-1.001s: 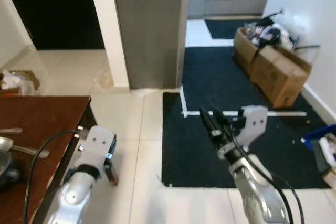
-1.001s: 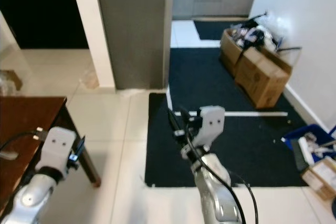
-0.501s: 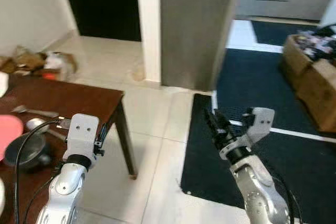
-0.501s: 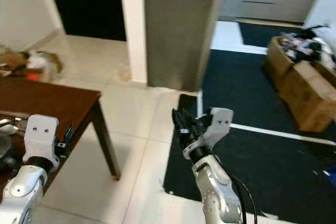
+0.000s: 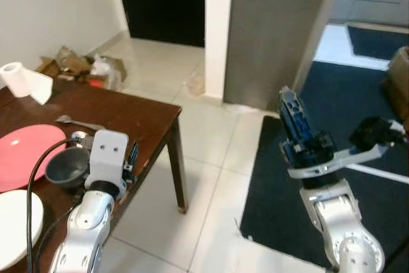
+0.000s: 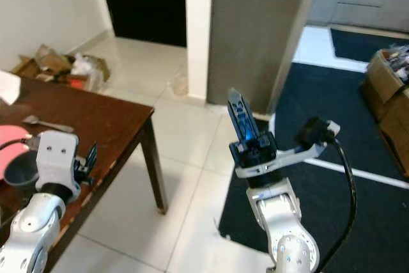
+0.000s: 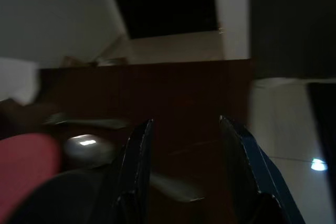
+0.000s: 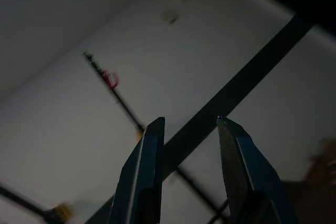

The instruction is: Setting the table

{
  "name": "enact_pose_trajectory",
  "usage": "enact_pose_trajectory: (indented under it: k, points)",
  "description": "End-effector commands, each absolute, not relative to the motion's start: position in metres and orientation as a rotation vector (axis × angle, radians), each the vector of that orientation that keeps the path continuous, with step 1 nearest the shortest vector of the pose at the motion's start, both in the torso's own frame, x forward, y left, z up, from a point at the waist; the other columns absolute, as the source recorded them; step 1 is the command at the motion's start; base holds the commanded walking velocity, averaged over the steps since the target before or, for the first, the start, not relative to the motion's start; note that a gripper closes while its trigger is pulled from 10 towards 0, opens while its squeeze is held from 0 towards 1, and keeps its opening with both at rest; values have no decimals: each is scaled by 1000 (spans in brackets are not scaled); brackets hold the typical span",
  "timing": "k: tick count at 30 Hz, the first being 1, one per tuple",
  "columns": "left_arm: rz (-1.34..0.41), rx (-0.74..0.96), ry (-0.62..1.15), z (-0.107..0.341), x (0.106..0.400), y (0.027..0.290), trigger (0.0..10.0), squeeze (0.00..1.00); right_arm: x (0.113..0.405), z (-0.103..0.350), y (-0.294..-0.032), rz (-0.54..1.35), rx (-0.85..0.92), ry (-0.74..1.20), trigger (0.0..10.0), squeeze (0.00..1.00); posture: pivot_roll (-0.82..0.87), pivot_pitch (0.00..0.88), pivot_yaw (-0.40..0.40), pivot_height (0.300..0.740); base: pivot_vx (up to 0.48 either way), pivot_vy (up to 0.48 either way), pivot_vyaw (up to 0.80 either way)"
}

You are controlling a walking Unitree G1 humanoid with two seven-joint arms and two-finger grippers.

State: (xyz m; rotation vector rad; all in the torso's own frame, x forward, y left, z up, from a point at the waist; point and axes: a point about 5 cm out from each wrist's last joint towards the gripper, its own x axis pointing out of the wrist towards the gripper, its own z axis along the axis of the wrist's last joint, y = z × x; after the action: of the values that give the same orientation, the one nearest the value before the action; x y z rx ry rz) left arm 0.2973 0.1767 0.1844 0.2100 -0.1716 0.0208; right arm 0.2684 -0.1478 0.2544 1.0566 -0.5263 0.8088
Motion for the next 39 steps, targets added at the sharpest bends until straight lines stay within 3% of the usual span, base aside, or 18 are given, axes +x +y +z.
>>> enact_pose_trajectory:
  k: [1, 6, 9, 17, 39]
  points:
    - [31, 209, -141, 179, 295, 179, 10000, 0, 270, 244, -147, 772, 1026, -453, 10000, 0, 58, 69, 87, 740, 0, 0, 794]
    - [31, 208, -139, 180, 296, 179, 10000, 0, 278, 225, -148, 687, 939, -341, 10000, 0, 55, 75, 86, 740, 0, 0, 791]
    - [28, 207, -136, 180, 296, 178, 10000, 0, 285, 201, -152, 586, 764, -211, 10000, 0, 54, 78, 87, 740, 0, 0, 788]
    - [24, 208, -136, 182, 296, 177, 10000, 0, 293, 188, -161, 461, 512, -142, 10000, 0, 53, 80, 91, 740, 0, 0, 790]
    - [-32, 210, -109, 198, 306, 182, 10000, 0, 300, 198, -168, 387, 455, -223, 10000, 0, 55, 80, 92, 740, 0, 0, 790]
